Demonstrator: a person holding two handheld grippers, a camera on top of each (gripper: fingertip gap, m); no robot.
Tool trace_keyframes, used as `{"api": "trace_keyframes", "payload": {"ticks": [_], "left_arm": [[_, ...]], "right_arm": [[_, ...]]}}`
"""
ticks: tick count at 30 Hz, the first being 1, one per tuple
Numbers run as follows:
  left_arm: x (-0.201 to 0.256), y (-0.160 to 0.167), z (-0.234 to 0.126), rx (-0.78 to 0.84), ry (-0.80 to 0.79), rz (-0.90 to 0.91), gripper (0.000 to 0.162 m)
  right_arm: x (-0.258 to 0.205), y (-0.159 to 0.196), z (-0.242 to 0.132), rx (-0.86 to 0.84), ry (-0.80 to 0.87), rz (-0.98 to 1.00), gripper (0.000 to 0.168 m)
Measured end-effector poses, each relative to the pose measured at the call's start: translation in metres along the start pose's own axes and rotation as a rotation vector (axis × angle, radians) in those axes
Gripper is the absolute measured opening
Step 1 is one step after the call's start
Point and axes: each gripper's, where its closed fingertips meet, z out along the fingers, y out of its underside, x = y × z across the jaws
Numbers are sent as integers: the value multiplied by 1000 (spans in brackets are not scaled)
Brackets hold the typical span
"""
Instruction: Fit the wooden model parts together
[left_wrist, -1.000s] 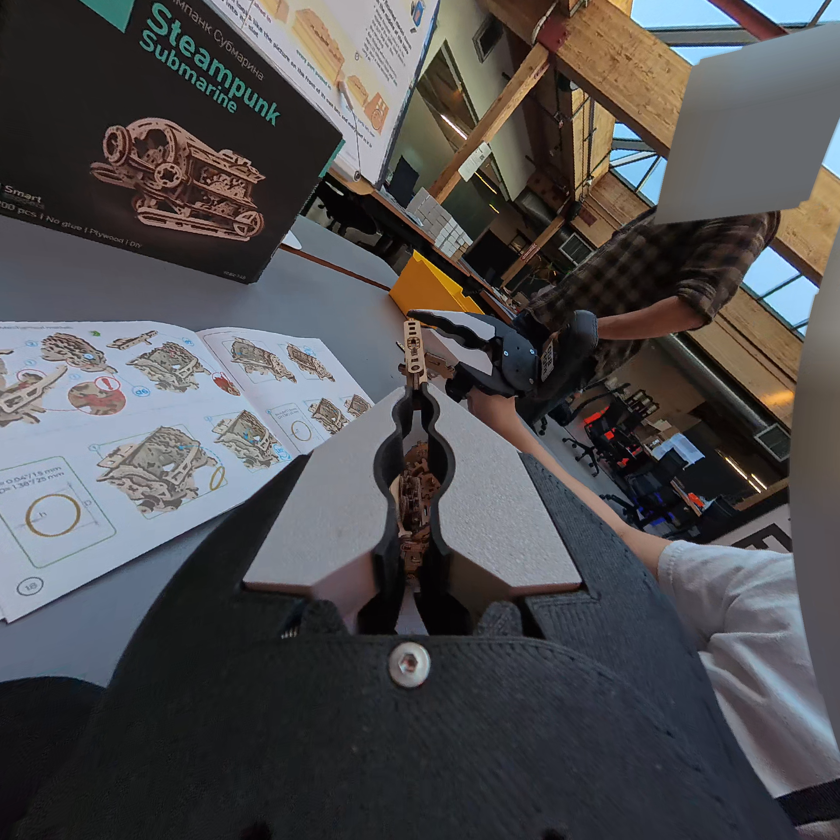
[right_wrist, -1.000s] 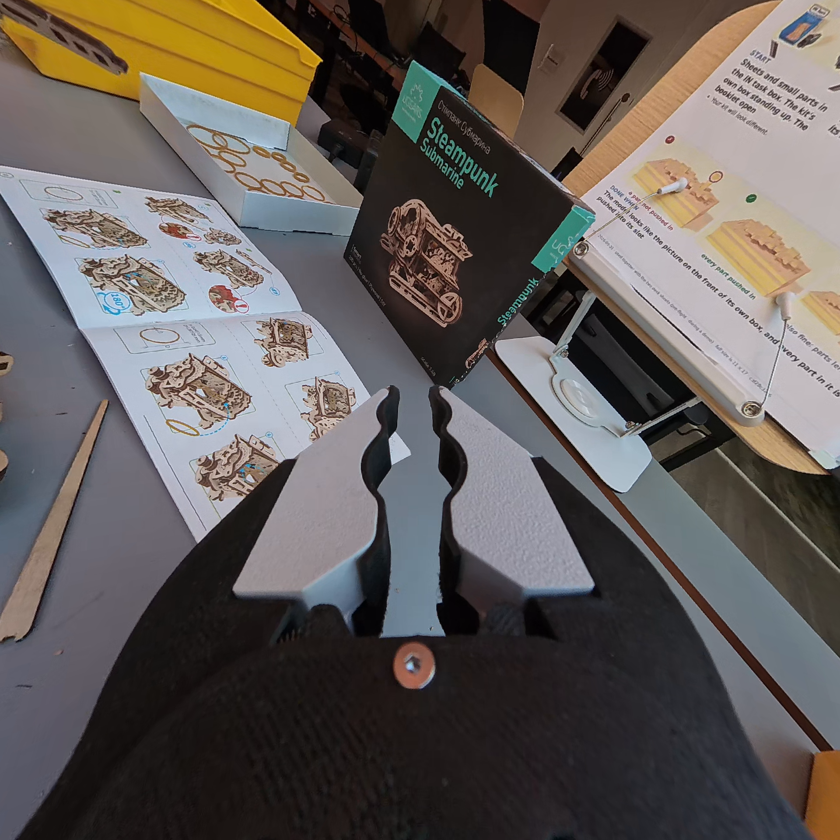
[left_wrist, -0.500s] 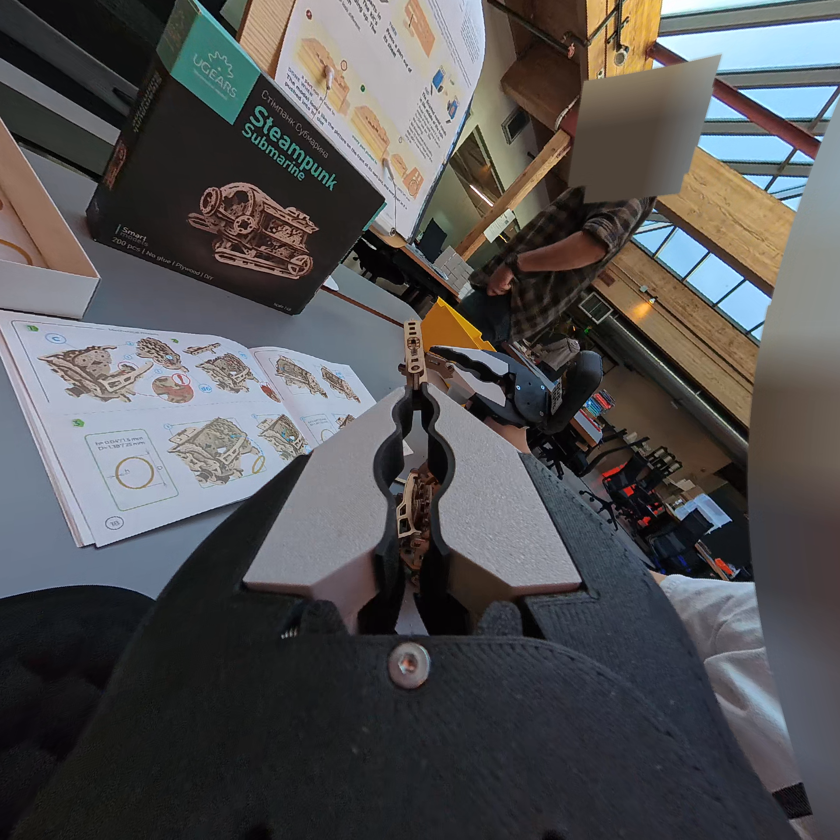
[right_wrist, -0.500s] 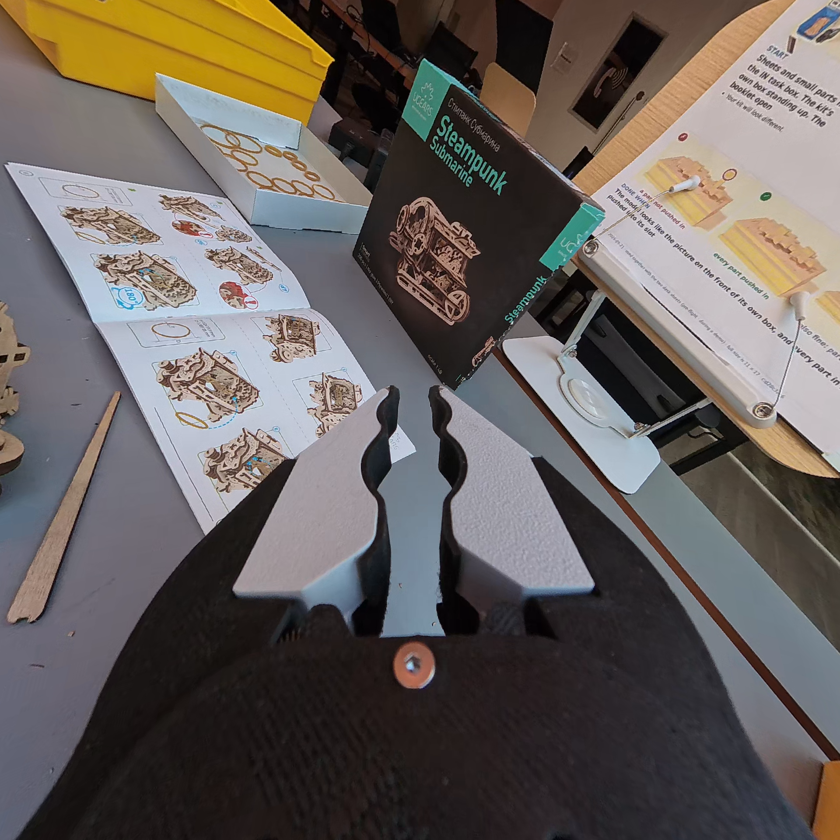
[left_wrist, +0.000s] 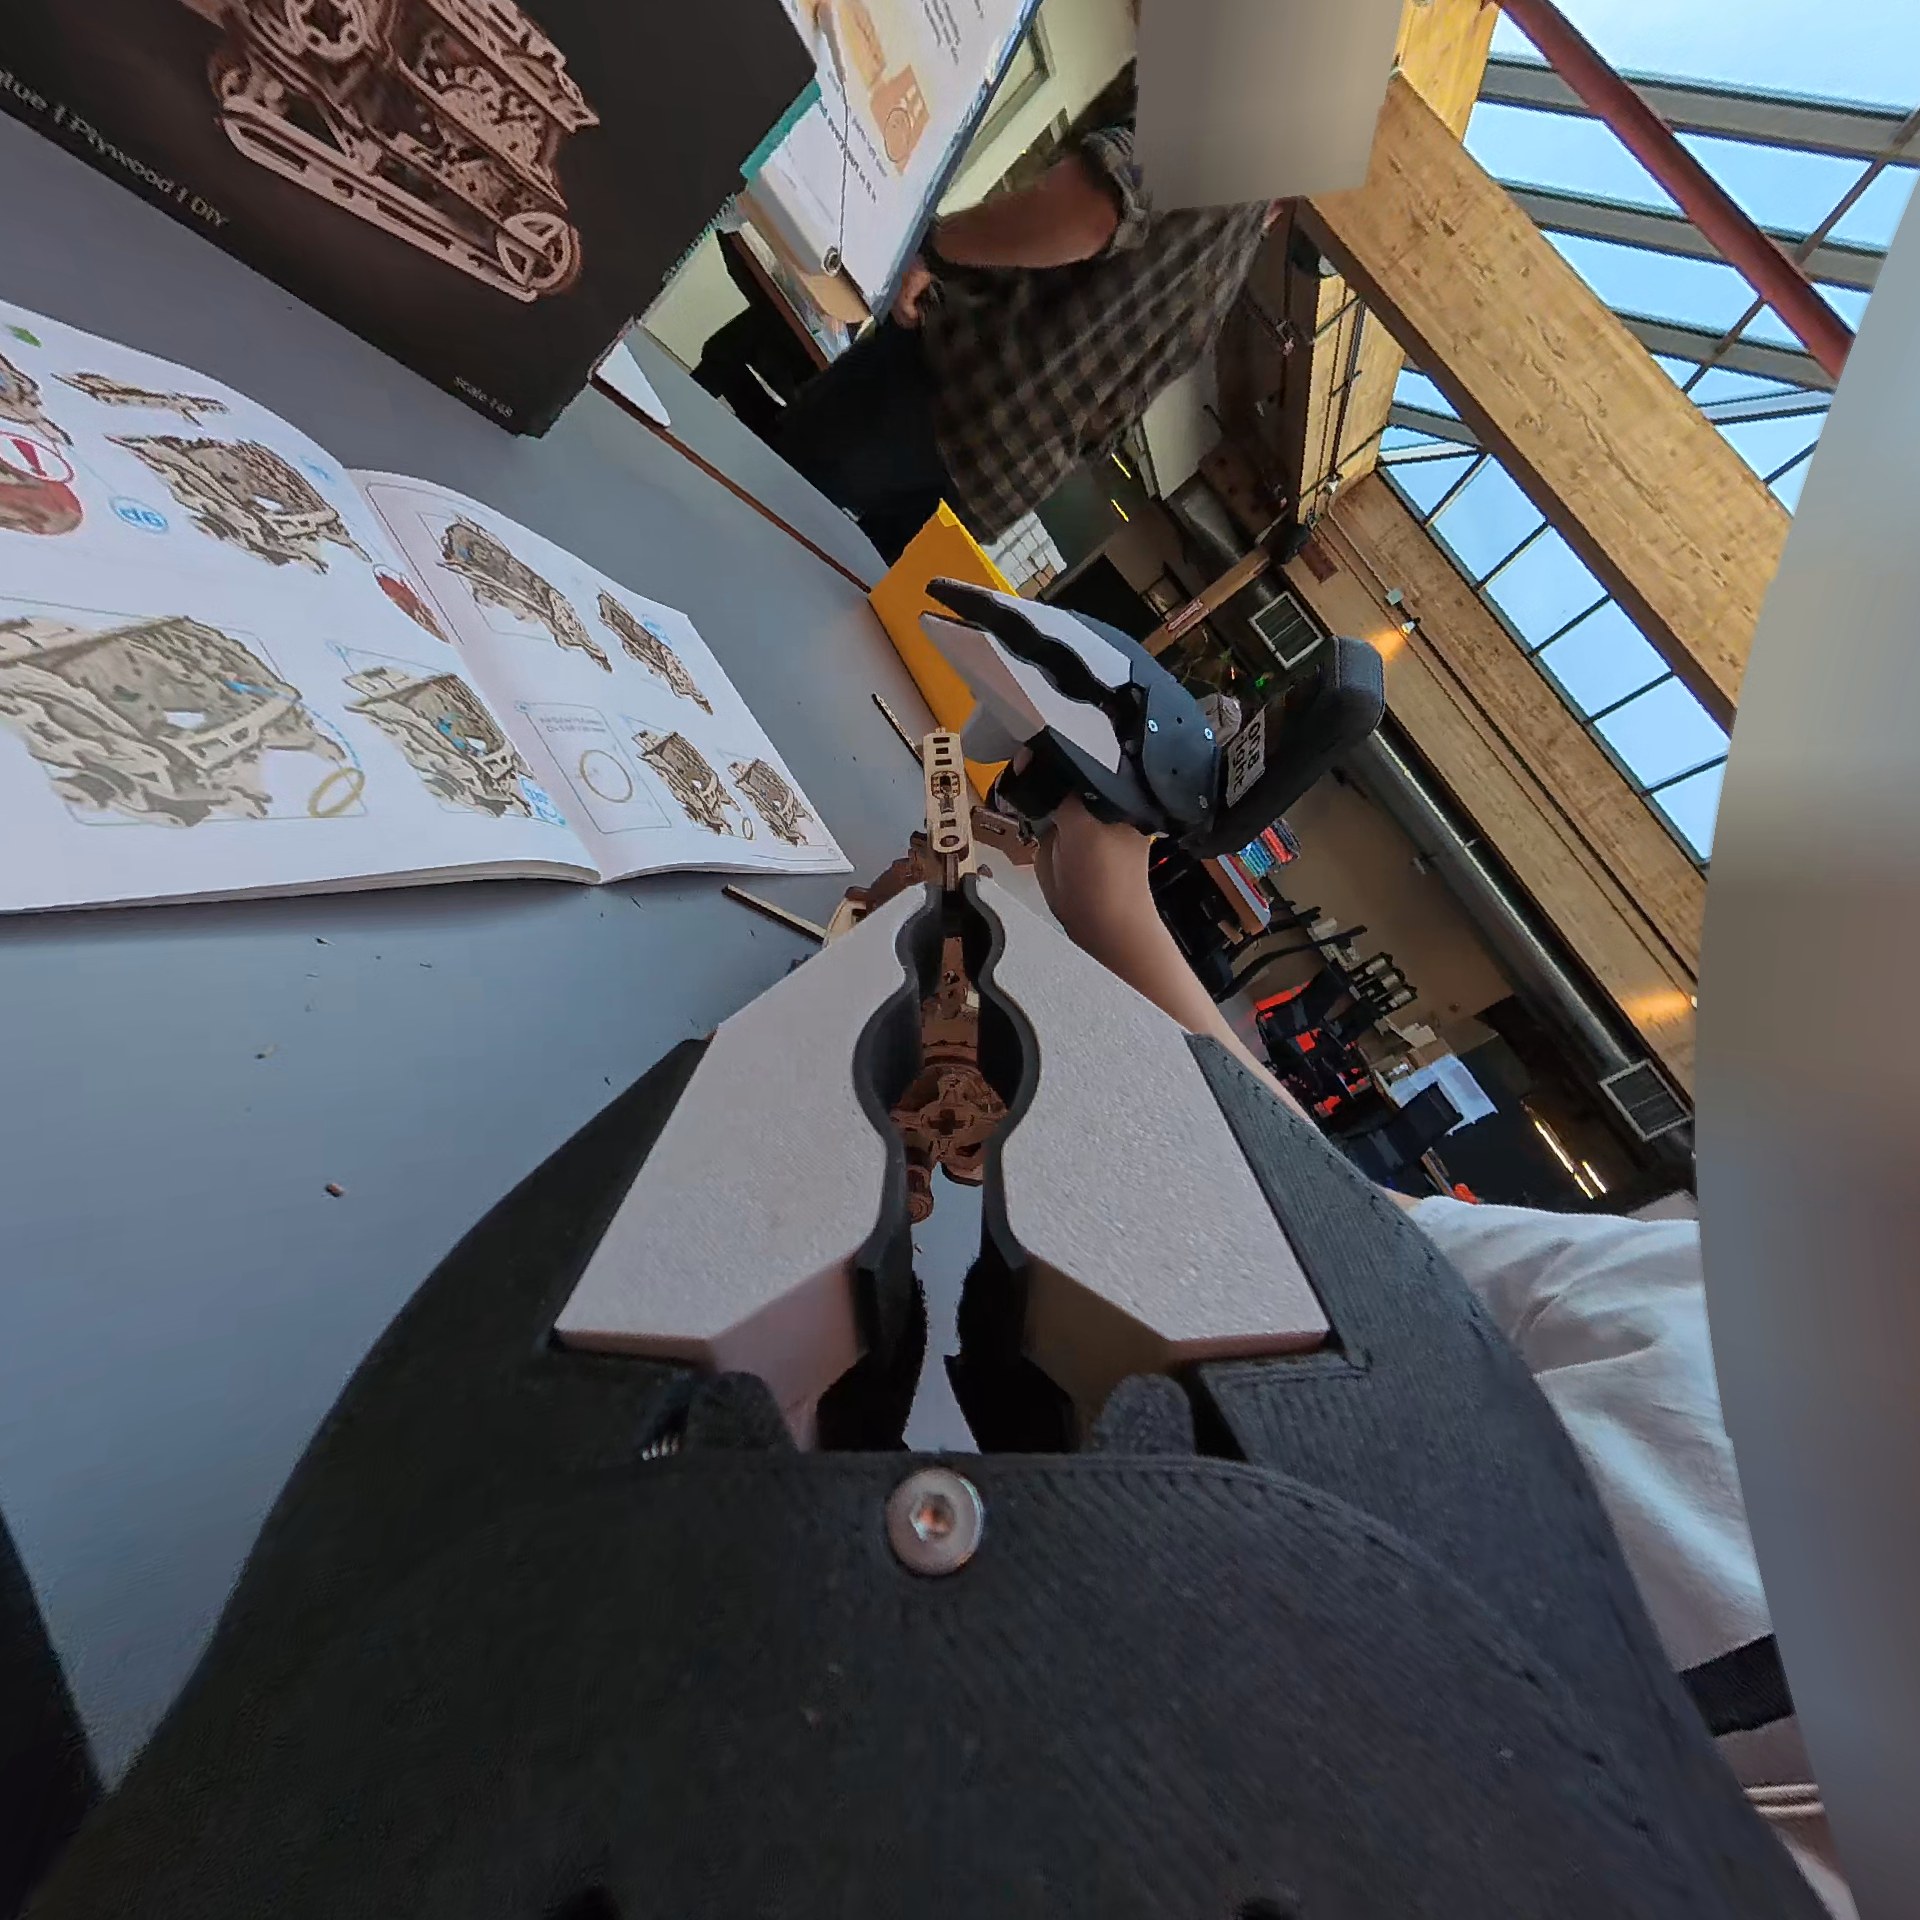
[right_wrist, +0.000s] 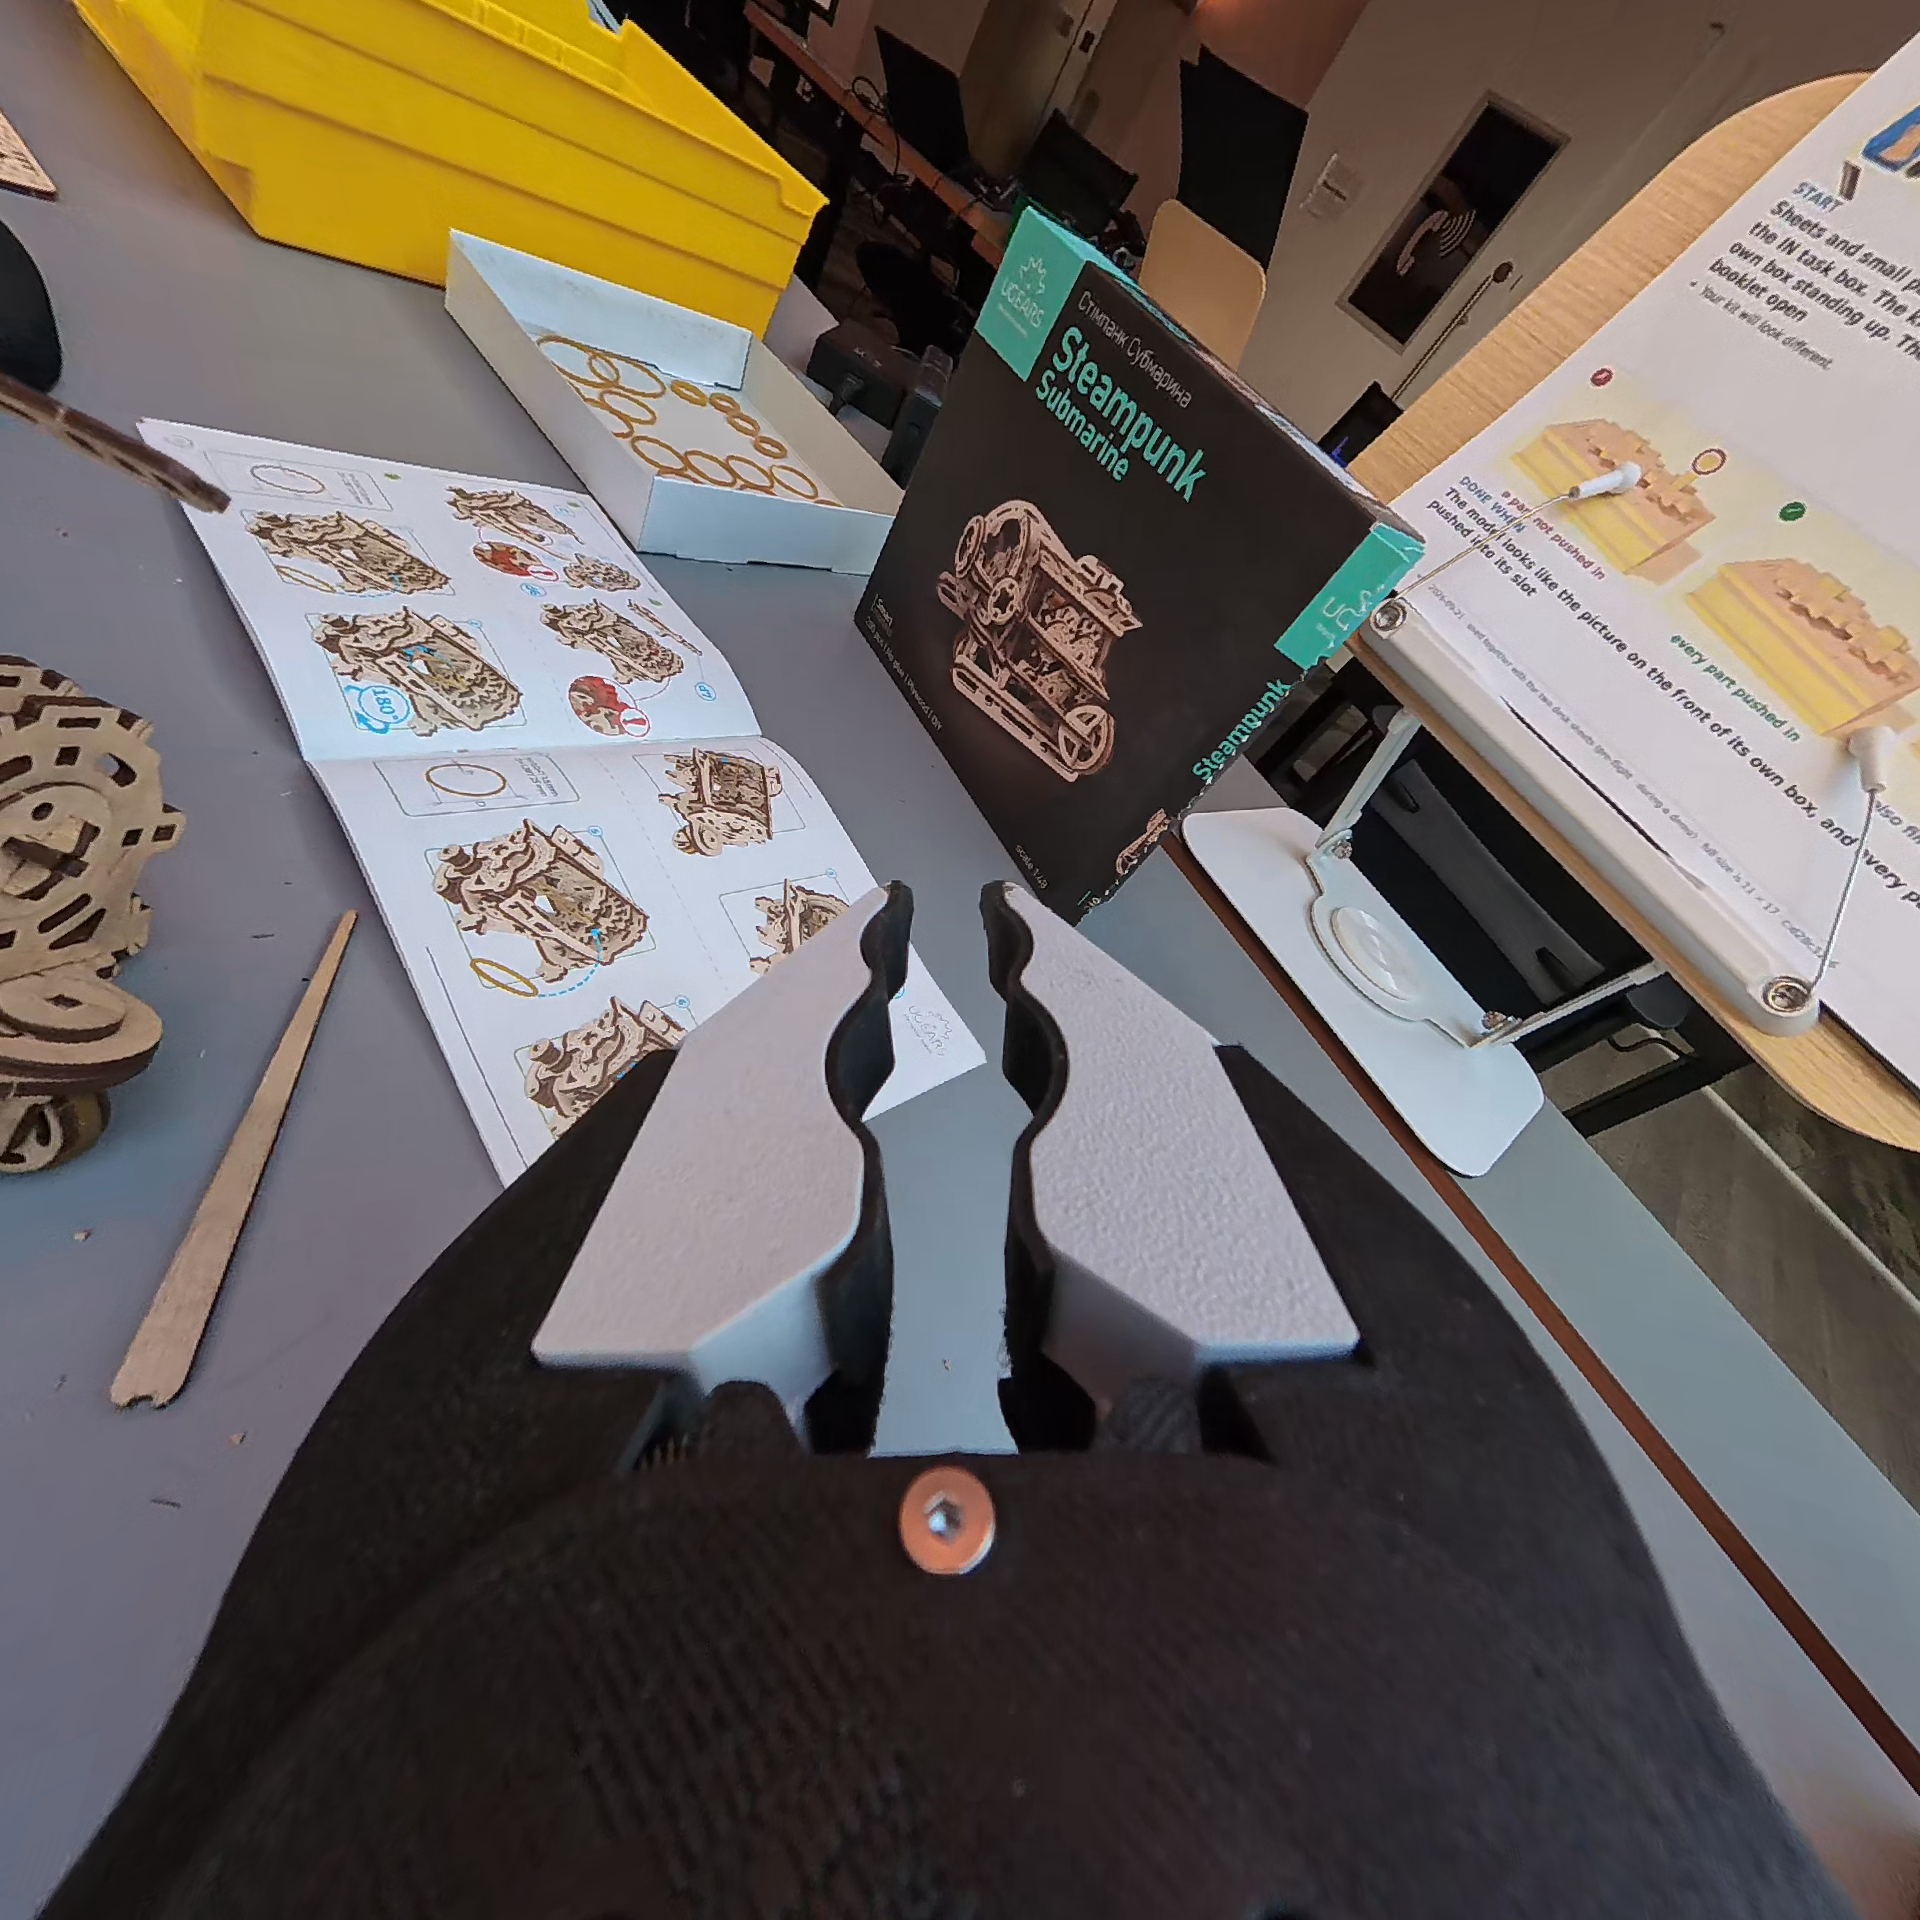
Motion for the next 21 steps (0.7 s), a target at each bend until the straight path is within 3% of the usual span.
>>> {"api": "trace_keyframes", "payload": {"ticks": [1,21], "left_arm": [[1,2,1,-5,2,-2,0],[-4,25,8,-40,38,-124,0]], "right_arm": [[0,0,0,-1,-2,-1,14],[0,1,-1,-4,0,-8,14]]}}
